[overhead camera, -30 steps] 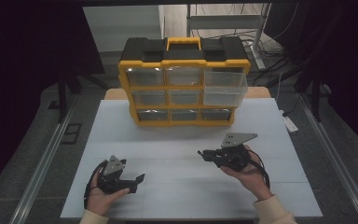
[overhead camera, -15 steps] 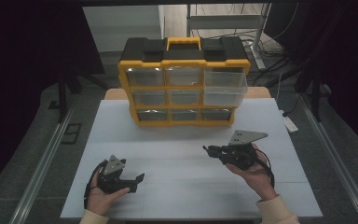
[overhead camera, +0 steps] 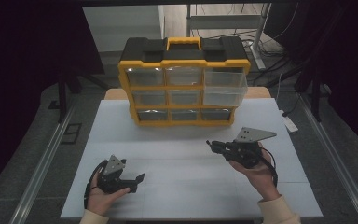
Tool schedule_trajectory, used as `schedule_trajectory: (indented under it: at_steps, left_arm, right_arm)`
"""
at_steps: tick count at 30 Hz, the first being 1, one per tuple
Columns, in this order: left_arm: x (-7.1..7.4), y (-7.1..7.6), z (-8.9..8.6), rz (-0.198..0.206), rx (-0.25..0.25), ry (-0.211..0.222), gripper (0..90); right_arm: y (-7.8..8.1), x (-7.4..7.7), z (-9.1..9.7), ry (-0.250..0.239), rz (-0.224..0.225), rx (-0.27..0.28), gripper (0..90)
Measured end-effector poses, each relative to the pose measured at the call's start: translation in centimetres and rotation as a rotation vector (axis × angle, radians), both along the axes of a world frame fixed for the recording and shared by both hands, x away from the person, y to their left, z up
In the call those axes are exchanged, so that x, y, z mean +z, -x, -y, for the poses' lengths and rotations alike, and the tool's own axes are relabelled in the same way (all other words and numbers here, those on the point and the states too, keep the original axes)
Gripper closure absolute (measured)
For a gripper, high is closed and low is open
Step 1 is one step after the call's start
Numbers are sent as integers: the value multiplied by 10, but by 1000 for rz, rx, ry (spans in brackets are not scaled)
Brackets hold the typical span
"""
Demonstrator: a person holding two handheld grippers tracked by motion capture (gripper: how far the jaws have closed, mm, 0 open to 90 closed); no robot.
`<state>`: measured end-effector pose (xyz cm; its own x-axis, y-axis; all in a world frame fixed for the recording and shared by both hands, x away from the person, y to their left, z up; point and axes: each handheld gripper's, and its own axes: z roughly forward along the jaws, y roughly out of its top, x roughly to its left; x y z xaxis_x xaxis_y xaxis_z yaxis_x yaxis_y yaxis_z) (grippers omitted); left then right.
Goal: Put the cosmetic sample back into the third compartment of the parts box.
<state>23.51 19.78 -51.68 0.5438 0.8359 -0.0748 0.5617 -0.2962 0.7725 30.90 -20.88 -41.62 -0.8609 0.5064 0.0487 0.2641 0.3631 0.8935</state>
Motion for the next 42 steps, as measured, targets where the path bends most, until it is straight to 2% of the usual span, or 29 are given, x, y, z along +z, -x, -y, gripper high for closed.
schedule_trajectory:
  at_steps: [13,18,25,37,42]
  left_arm:
    - [0,0,1,3,-5,0,96]
    - [2,1,1,7,-7,13,96]
    - [2,1,1,6,-9,12,95]
    - [1,1,1,4,-10,5,96]
    - [1,1,1,4,-8,8,96]
  right_arm:
    - [2,12,5,-45,20,-33,808]
    - [1,16,6,-56,22,-49,808]
    - [1,20,6,-62,29,-50,809]
    - [2,32,9,-104,41,-55,808]
    - [2,41,6,-117,62,-48,809]
